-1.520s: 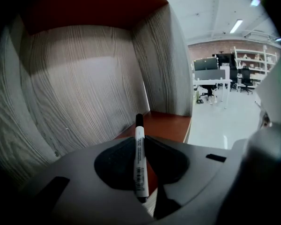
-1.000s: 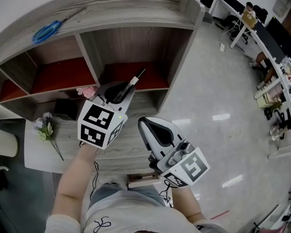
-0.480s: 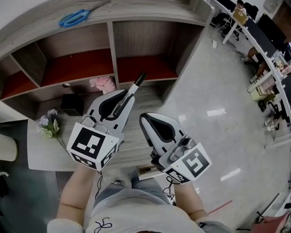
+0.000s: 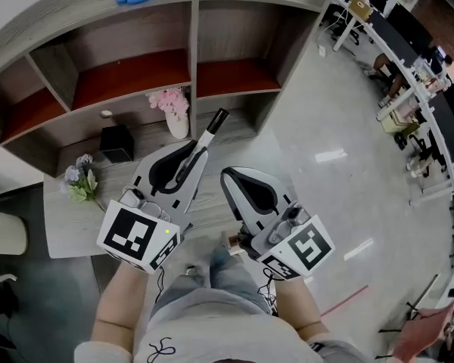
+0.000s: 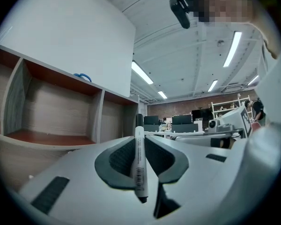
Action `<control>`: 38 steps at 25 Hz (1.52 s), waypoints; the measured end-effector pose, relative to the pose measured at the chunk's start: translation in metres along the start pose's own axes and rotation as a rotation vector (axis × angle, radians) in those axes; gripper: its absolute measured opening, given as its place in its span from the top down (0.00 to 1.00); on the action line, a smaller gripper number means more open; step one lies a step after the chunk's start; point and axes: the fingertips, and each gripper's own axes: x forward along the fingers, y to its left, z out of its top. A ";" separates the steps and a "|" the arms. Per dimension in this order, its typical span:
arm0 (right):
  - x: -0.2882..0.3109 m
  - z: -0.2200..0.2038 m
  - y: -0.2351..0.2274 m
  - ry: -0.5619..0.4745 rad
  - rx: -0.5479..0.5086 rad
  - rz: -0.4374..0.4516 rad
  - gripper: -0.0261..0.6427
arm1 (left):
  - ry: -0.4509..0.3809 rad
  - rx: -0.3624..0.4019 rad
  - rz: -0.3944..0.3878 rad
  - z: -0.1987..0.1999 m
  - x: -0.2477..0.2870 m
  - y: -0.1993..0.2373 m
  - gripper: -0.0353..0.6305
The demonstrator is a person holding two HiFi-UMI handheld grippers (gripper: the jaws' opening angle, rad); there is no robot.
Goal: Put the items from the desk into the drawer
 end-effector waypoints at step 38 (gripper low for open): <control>-0.201 -0.019 0.008 0.112 -0.036 -0.218 0.95 | 0.092 -0.037 -0.213 -0.098 -0.023 -0.215 0.84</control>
